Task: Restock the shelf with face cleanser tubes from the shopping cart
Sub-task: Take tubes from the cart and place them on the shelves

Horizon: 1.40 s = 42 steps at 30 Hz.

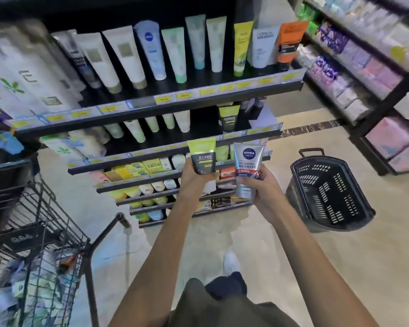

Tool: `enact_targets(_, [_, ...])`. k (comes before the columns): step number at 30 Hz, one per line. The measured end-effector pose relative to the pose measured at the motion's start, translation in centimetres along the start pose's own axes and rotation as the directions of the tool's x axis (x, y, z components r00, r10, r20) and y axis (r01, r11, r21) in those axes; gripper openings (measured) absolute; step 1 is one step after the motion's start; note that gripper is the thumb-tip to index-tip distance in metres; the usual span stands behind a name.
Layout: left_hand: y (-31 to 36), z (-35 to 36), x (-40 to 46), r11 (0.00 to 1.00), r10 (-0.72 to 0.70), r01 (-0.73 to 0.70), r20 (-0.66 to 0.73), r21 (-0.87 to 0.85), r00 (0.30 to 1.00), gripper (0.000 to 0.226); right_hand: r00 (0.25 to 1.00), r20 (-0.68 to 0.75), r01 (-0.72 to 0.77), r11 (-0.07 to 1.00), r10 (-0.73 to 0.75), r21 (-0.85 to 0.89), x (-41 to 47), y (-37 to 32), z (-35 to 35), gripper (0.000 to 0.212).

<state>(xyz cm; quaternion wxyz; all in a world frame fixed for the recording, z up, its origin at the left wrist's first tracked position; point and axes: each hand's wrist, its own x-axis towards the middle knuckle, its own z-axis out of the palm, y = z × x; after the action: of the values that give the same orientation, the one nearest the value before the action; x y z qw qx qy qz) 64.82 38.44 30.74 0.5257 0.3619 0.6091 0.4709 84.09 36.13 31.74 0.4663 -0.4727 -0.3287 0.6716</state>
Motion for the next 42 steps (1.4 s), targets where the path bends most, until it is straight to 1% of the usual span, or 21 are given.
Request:
enact_targets(3, [0.1,1.6,2.8,1.000,-0.018,0.017,-0.033,-0.010,0.999,0.061,1.000,0.021,-0.007,1.000,0.007,0.014,2.5,-1.5,-1.1,0.065])
enact_targets(5, [0.0,2.5,5.1,1.000,-0.004,0.004,-0.057,0.006,0.998,0.063,0.999,0.033,-0.019,0.999,0.018,0.032,4.3,-2.2,-1.8,0.064])
enact_targets(9, [-0.2,3.9,8.4,0.997,0.044,-0.037,-0.100,0.075,0.994,0.064,0.996,0.089,-0.022,1.000,0.023,-0.013,7.3,-3.3,-2.9,0.057])
enact_targets(12, [-0.4,4.4,10.4,0.991,0.080,-0.065,-0.133,0.119,0.988,0.060,0.992,0.123,-0.020,0.999,0.024,-0.036,9.0,-3.9,-3.1,0.051])
enact_targets(15, [-0.7,4.5,12.4,0.984,0.110,-0.085,-0.159,0.160,0.981,0.060,0.987,0.158,0.001,0.999,0.007,-0.052,10.5,-4.4,-3.0,0.049])
enact_targets(20, [-0.2,4.7,15.5,0.975,0.131,-0.089,-0.203,0.202,0.971,0.056,0.986,0.161,-0.030,0.996,0.043,-0.088,12.7,-4.9,-3.3,0.045])
enact_targets(27, [0.6,5.2,19.4,0.959,0.194,-0.120,-0.288,0.256,0.938,0.055,0.988,0.128,-0.066,0.991,0.080,-0.115,14.3,-4.8,-4.2,0.049])
enact_targets(30, [0.9,5.6,20.9,0.952,0.208,-0.123,-0.300,0.279,0.931,0.060,0.989,0.116,-0.079,0.990,0.092,-0.115,14.3,-4.5,-4.4,0.051])
enact_targets(33, [0.8,6.0,22.2,0.935,0.221,-0.106,-0.322,0.339,0.920,0.067,0.989,0.115,-0.080,0.988,0.095,-0.129,14.1,-4.4,-4.4,0.056])
enact_targets(36, [0.5,6.4,23.2,0.911,0.234,-0.091,-0.323,0.401,0.917,0.071,0.990,0.090,-0.093,0.986,0.107,-0.140,14.0,-4.0,-4.8,0.054])
enact_targets(40, [0.4,6.6,24.0,0.885,0.239,-0.085,-0.291,0.458,0.926,0.077,0.992,0.055,-0.104,0.984,0.113,-0.142,13.8,-3.6,-5.6,0.067])
enact_targets(42, [0.2,6.6,24.3,0.865,0.231,-0.072,-0.267,0.497,0.936,0.084,0.993,0.047,-0.104,0.983,0.113,-0.150,13.7,-3.5,-6.0,0.072])
